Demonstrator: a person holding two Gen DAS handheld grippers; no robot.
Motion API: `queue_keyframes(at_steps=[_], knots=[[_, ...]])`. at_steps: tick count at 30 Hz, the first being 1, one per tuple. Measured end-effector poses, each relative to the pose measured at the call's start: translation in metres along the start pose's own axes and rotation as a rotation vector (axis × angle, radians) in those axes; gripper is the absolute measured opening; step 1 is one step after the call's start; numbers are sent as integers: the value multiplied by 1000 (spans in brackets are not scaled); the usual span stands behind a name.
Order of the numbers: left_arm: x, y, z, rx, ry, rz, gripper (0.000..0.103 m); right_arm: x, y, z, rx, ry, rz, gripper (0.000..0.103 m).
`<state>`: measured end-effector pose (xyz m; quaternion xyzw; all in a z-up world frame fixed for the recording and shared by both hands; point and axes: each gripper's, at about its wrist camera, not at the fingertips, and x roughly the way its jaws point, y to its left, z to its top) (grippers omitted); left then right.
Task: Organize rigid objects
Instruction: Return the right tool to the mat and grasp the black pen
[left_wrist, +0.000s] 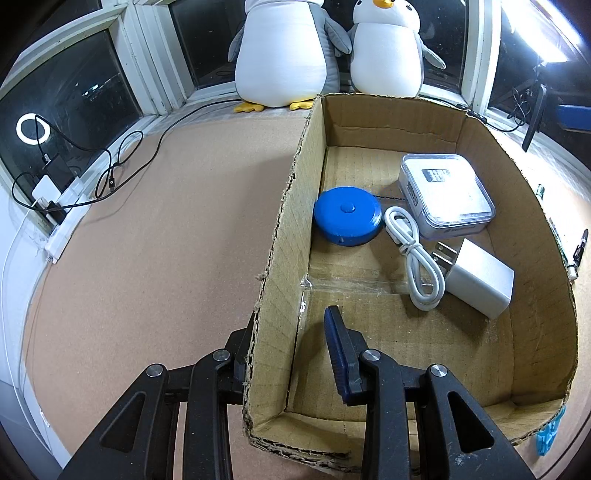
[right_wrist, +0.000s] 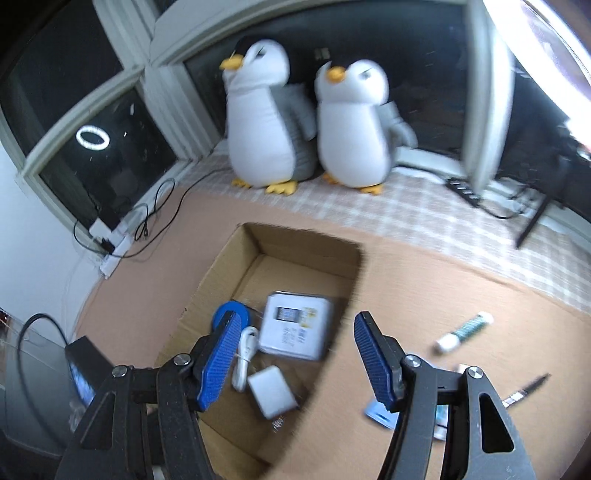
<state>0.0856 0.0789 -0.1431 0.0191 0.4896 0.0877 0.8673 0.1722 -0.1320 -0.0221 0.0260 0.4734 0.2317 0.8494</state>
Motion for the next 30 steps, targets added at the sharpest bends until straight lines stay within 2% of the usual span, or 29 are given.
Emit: queue_keyframes(at_steps=[6,11,16,22,26,30], knots=[[0,1,0,3,-1,1,34,-48,-47,-17,89,-49,-68,60],[0,1,0,3,-1,1,34,-62,-97,-42,241,-37,-150,60],[0,1,0,3,-1,1,34,-51,-149,-66,407,15,-254,60],[1,1,1,3,-2,0,34,-21,-192,-82,493,111,-336,60],[1,1,2,2,-2,0,34,-6,-214,-90,593,144,-307,59],[1,1,1,3,-3,0,34,3,-219,-88,621,154,-316,59]])
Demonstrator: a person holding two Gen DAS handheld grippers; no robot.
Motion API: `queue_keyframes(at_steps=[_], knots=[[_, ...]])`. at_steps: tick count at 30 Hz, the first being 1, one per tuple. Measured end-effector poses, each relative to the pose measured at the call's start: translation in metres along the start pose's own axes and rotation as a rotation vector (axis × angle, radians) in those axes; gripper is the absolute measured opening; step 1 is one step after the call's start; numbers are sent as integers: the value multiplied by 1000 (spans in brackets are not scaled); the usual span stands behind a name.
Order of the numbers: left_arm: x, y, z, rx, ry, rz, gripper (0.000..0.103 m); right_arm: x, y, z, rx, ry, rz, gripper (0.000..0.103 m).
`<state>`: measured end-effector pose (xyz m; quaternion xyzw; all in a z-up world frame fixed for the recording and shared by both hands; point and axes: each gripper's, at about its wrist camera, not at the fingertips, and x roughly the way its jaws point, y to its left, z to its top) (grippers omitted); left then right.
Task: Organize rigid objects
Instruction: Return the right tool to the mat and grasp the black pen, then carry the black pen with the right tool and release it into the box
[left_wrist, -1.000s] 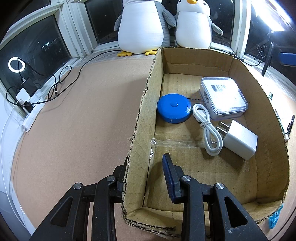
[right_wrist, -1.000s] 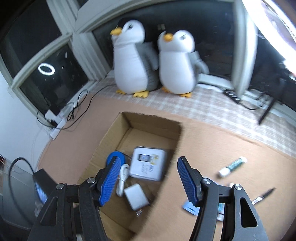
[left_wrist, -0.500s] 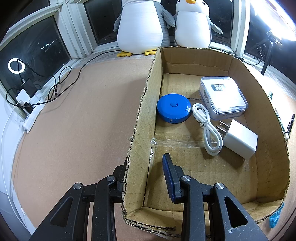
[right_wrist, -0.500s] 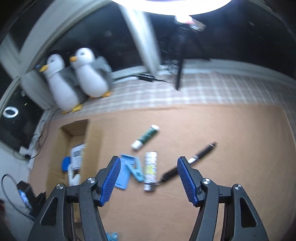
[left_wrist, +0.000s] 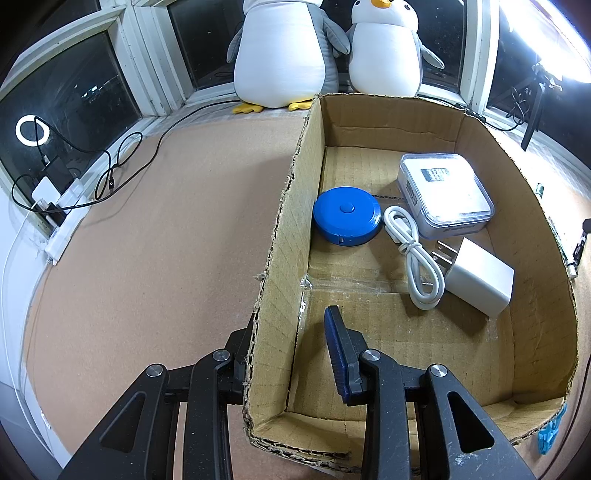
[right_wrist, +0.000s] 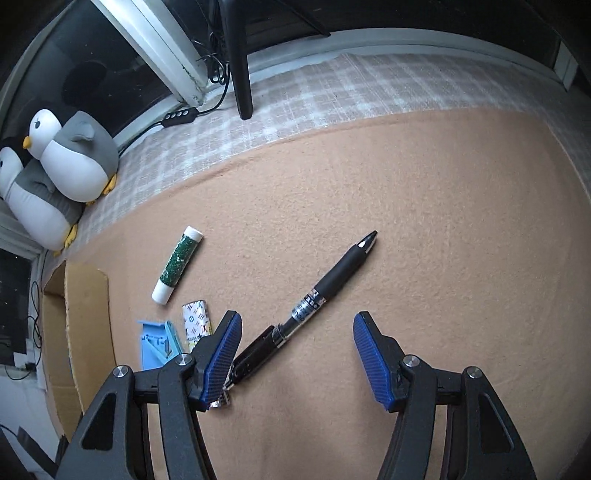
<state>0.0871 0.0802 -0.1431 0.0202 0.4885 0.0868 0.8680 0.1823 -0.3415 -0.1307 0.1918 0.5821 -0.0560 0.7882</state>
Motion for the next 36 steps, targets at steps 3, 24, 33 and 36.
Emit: queue_keyframes(at_steps=[3,24,33,36], knots=[[0,0,0,1,-1,0,34,6,6,1,-10,10,-37,53],[0,0,-1,-1,-2,-2,34,11,2,2,-190,17,-130,11],[0,-1,-2,2,-2,0,34,-1,-14,-10,-159,-2,-55,10],[0,-1,-2,3,-3,0,34,-8,-11,-14,-167,-21,-46,10]])
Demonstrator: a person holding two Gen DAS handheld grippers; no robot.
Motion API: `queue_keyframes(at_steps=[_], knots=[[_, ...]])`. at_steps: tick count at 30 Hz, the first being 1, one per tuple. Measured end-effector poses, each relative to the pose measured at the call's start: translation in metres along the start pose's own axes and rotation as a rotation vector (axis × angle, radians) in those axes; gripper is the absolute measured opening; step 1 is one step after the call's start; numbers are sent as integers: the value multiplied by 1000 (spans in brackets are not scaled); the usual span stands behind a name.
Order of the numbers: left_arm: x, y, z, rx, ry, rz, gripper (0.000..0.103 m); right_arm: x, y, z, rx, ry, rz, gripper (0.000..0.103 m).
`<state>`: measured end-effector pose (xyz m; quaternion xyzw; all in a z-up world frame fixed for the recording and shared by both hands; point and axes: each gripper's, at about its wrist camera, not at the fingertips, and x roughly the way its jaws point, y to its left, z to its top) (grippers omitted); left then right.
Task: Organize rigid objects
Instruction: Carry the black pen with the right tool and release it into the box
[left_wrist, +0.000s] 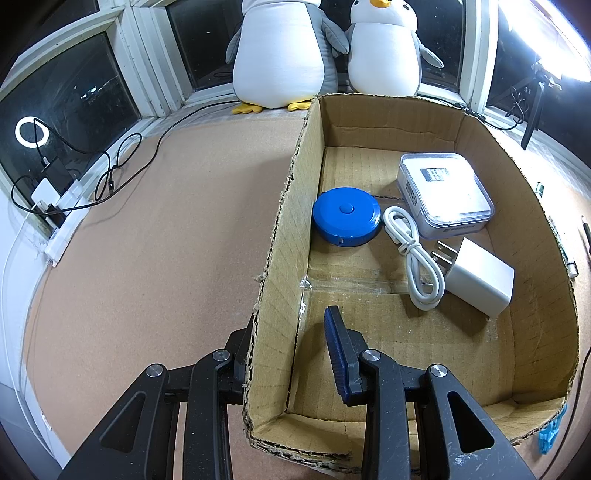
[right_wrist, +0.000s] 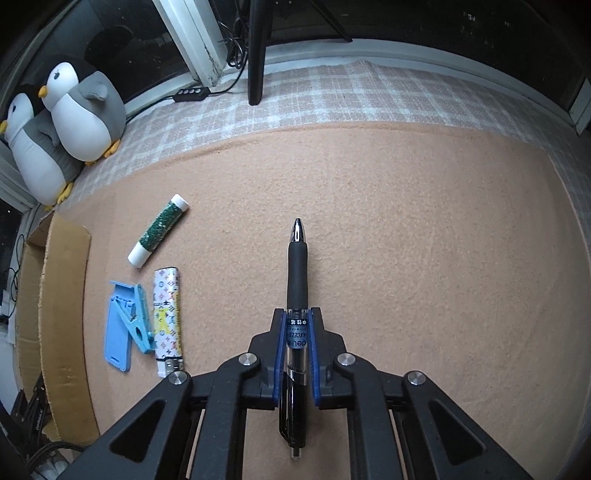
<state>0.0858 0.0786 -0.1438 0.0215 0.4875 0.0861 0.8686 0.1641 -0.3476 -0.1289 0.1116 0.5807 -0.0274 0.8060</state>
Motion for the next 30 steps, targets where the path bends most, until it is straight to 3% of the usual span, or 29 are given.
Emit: queue_keyframes(at_steps=[7,15,30], knots=[[0,0,0,-1,0,0,34,-24,28,2,-33,-48,63,10],[0,0,0,-1,0,-1,34,-53,97,10,-138,-112,158,10],[0,0,1,-4,-2,-2,34,-59,233,-9,-364,-89,317,10]])
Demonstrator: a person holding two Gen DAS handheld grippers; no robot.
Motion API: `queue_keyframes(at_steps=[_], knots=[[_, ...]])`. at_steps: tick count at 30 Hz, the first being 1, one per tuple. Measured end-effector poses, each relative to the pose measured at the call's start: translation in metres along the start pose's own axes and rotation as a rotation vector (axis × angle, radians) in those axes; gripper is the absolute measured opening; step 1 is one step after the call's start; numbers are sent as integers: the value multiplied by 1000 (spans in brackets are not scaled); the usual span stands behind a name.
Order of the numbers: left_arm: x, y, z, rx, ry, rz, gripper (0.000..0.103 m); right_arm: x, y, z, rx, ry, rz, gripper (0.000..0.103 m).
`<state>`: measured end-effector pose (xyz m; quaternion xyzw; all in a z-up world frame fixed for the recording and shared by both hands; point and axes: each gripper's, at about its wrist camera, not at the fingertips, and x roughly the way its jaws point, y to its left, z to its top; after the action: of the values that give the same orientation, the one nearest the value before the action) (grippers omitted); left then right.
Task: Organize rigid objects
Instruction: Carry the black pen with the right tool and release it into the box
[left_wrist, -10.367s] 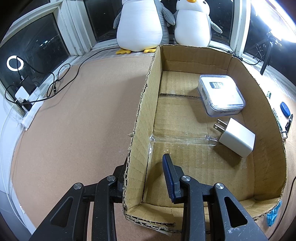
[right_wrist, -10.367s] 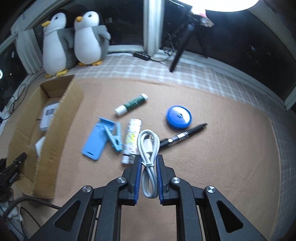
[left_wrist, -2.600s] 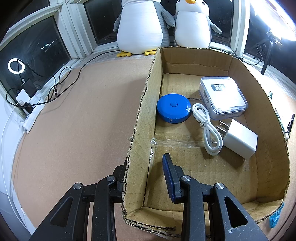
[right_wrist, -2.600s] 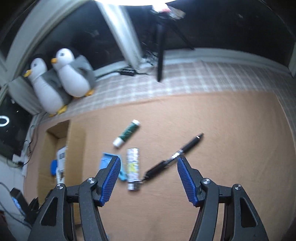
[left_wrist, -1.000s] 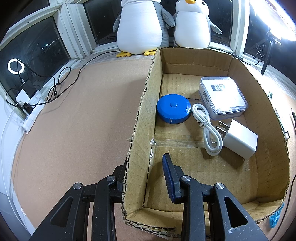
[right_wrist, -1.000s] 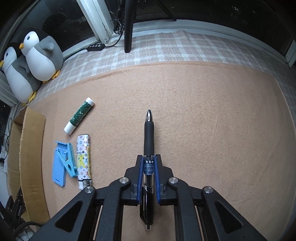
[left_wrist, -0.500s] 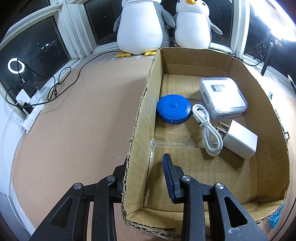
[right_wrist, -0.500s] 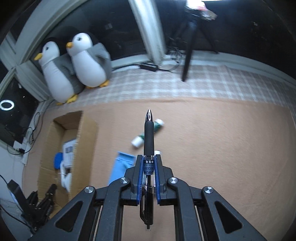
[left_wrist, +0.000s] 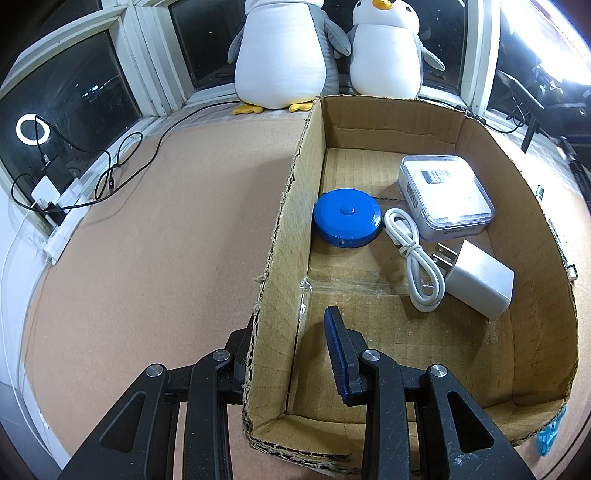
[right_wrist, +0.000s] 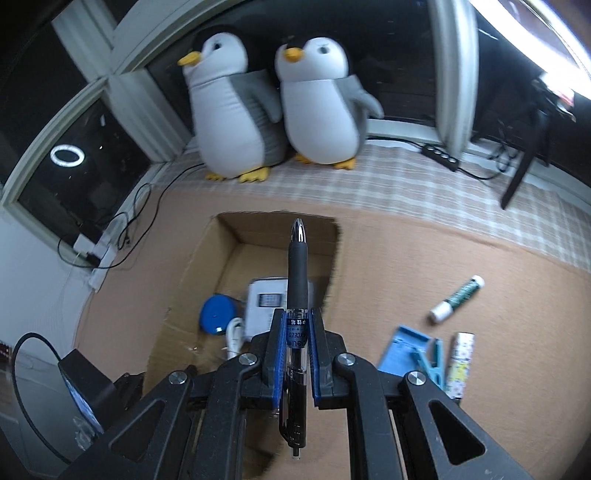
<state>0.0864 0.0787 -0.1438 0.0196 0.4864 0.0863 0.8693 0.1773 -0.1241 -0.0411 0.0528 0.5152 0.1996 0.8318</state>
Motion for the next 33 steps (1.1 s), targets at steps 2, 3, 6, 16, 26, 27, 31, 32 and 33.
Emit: queue_keyframes(at_steps=[2,3,6,16,26,27,31,32,33], knots=[[0,0,-1,-1,0,0,33,5,10,1,-24,11,7,10],[0,0,0,-2,0,0,34,8,15,1,-33,17,11,10],[0,0,0,-2,-1,0,34,20,27,2,-54,38,22,10],[0,0,-1,-4,-2,0,34,57,48,-2,-68,115,61,10],[1,-1,-1,-5,-4,1,34,78,52,-6,-57,153,68,10],[1,-1,-1,-5,-4,1,34,79,52,-7,-57,156,69,10],[1,-1,-1,-5,-4,0,34,83,55,-8,-65,167,75,10],[1,-1,-1,-6,-4,0,34,83,55,-8,-65,168,73,10],[1,-1,-1,-6,-4,0,34,83,55,-8,-64,168,69,11]])
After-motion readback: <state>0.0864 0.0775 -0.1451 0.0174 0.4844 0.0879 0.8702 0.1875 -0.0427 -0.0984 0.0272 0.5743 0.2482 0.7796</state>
